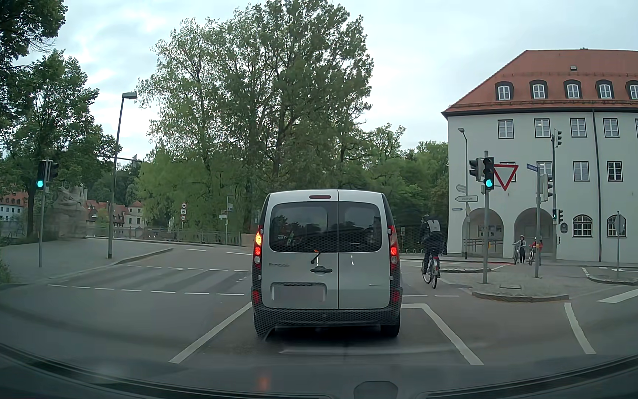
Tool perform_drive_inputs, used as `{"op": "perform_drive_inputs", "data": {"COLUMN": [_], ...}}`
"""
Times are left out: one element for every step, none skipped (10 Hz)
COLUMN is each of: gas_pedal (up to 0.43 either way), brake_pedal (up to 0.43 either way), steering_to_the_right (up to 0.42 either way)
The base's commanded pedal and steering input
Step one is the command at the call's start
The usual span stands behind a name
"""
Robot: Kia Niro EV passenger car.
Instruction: Follow the waypoints while adhering to traffic rules and regulations
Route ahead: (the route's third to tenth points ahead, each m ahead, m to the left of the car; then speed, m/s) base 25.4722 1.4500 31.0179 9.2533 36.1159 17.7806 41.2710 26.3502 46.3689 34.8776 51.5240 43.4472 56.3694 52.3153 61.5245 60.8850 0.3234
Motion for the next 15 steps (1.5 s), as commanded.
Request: {"op": "perform_drive_inputs", "data": {"gas_pedal": [0.169,0.177,0.177,0.177,0.177,0.177,0.177,0.177,0.177,0.177,0.177,0.177,0.189,0.209,0.220], "brake_pedal": [0.000,0.000,0.000,0.000,0.000,0.000,0.000,0.000,0.000,0.000,0.000,0.000,0.000,0.000,0.000], "steering_to_the_right": [-0.005,-0.005,-0.005,-0.005,-0.005,-0.005,-0.005,-0.005,-0.005,-0.005,-0.005,-0.005,-0.005,-0.005,-0.005]}}
